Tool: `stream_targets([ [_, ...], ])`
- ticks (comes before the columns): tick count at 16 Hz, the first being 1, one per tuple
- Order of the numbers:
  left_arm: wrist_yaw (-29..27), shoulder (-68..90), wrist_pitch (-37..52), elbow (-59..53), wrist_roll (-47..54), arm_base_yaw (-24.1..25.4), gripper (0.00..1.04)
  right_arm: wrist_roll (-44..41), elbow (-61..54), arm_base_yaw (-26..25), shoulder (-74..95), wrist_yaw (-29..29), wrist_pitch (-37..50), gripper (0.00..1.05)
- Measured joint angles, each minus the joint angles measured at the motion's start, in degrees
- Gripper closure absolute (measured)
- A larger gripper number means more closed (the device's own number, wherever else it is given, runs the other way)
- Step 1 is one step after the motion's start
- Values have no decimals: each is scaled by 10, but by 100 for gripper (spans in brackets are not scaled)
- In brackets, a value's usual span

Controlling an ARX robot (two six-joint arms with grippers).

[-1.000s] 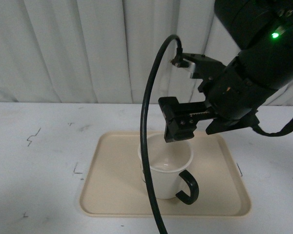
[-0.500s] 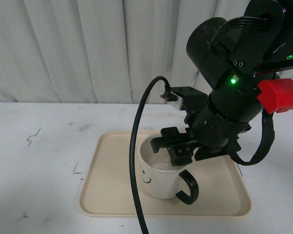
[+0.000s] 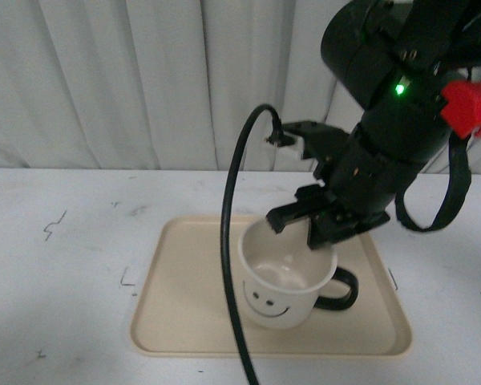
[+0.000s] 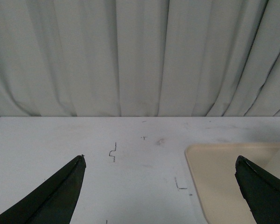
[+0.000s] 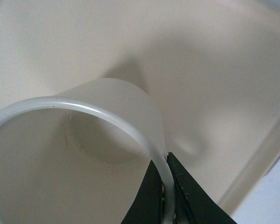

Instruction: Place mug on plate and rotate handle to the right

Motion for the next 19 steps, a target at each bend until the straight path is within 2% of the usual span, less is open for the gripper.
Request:
stream_targets([
  [3,0,0,0,0,0,0,7,-138,55,-20,1,-2,-29,102],
  [5,0,0,0,0,0,0,7,-285,95,-15,30,6,-83,102],
  [8,0,0,0,0,0,0,7,-297,119,9,64,9,-100,102],
  [12,0,0,0,0,0,0,7,-266,129,35,85,12,-112,102],
  [13,0,0,0,0,0,0,7,-259,130,35,87,27,-110,93],
  [16,0,0,0,0,0,0,7,-261,155,34,87,19,-129,62],
  [17,0,0,0,0,0,0,7,-271,183,34,86,-16,-150,50],
  [18,0,0,0,0,0,0,7,-275,193,35,77,-28,-146,39],
  [19,0,0,0,0,0,0,7,-266,181,39,64,-15,-99,30],
])
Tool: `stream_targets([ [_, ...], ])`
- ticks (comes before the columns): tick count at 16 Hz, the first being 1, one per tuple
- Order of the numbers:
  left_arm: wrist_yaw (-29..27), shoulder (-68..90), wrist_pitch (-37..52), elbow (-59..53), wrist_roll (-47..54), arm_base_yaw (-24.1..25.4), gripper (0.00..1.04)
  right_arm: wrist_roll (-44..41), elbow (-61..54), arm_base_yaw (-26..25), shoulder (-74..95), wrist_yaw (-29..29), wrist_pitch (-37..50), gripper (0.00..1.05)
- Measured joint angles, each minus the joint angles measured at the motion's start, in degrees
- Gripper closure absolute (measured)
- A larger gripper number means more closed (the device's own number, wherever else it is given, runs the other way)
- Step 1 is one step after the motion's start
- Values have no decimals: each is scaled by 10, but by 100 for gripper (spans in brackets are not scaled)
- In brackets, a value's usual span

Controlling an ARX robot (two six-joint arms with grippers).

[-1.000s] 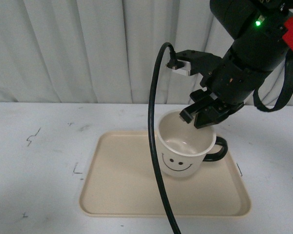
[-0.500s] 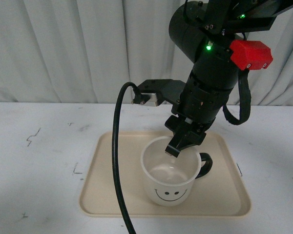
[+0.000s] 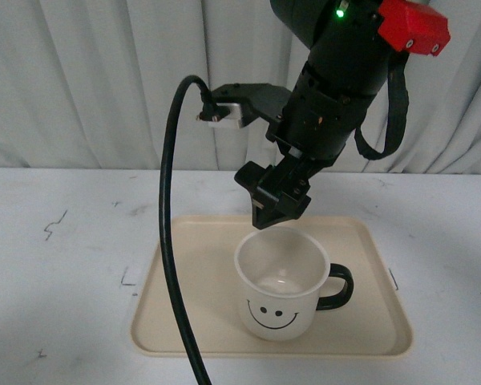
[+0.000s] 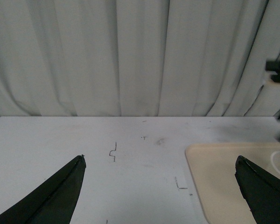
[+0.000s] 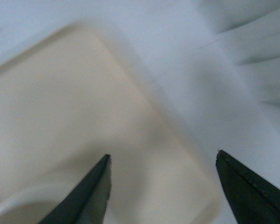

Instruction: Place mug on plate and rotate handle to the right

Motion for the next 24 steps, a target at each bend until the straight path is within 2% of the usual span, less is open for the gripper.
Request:
stream_targets([
  [1,0,0,0,0,0,0,7,56,-130,6,-50,128,285,40],
  [2,0,0,0,0,0,0,7,135,-268,5,-109,221,486,51],
  [3,-1,0,0,0,0,0,7,209,-395,-14,-164,281,661,62],
  [4,-2,0,0,0,0,0,7,272,-509,-51,-218,292,834,75],
  [5,-1,0,0,0,0,0,7,302,-589,-78,-262,289,946,86],
  [6,0,0,0,0,0,0,7,323,-668,-96,-303,278,1035,98],
  [7,0,0,0,0,0,0,7,331,-729,-100,-336,255,1078,103],
  [10,0,0,0,0,0,0,7,338,-851,-139,-400,213,1124,103],
  [13,0,0,0,0,0,0,7,339,-928,-171,-491,182,1101,103],
  [18,0,0,0,0,0,0,7,339,-999,-206,-645,147,1017,103],
  [20,0,0,0,0,0,0,7,339,-1019,-250,-712,103,968,103],
  [24,0,0,0,0,0,0,7,340,-1040,-255,-838,99,867,103],
])
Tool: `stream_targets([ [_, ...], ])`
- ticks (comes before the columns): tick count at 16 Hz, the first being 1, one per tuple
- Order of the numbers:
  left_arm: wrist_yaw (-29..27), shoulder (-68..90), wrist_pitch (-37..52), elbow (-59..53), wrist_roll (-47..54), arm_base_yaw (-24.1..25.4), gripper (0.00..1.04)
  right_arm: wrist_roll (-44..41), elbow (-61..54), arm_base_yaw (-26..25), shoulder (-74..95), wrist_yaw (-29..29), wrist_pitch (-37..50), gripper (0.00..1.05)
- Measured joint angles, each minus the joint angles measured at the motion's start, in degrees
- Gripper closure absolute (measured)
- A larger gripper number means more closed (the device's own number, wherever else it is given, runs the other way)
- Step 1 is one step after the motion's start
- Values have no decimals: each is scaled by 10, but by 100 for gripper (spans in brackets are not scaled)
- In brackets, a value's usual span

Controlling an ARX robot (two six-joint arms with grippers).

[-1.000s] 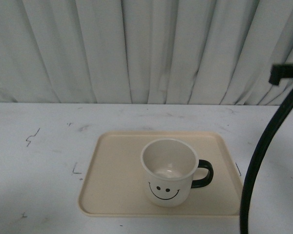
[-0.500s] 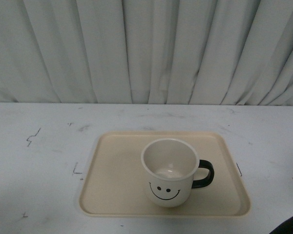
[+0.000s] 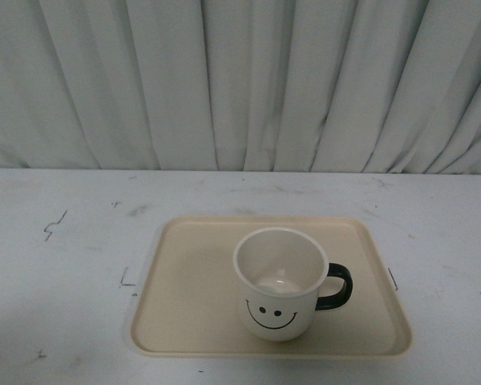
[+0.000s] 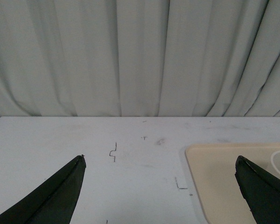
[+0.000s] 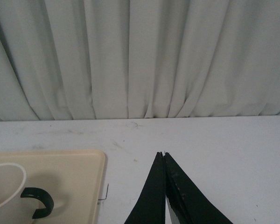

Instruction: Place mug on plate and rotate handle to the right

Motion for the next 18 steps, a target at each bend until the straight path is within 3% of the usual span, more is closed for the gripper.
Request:
stream_targets([
  [7,0,0,0,0,0,0,7,0,-5,0,-179,0,-163,103],
  [18,0,0,0,0,0,0,7,0,-5,0,-322,0,-304,103],
])
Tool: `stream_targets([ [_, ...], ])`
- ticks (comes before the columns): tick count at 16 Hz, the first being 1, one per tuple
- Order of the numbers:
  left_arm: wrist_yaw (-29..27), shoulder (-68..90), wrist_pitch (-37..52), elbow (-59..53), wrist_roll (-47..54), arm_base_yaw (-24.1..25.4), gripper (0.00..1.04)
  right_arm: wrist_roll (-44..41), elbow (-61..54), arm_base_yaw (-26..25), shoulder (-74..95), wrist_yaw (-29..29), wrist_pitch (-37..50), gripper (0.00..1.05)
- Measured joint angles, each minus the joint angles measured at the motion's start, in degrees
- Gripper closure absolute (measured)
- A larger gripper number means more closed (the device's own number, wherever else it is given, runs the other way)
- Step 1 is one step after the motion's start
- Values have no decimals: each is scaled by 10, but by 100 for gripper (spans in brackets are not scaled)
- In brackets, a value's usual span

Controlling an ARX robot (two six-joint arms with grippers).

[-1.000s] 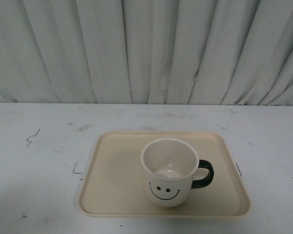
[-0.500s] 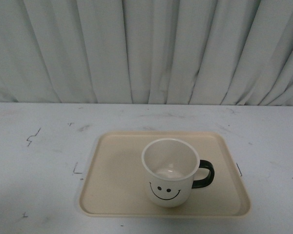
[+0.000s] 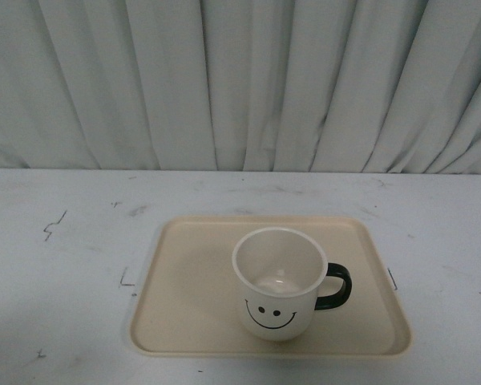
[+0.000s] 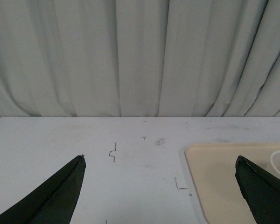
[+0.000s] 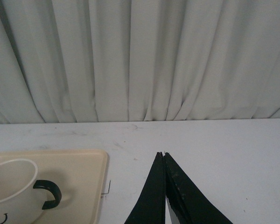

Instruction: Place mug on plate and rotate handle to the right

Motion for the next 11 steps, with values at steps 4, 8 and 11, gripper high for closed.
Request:
stream_targets([
  [4,0,0,0,0,0,0,7,0,0,0,-90,-1,-118,103],
  [8,0,0,0,0,0,0,7,0,0,0,-109,-2,-115,103],
  [11,0,0,0,0,0,0,7,0,0,0,-109,-2,-115,85],
])
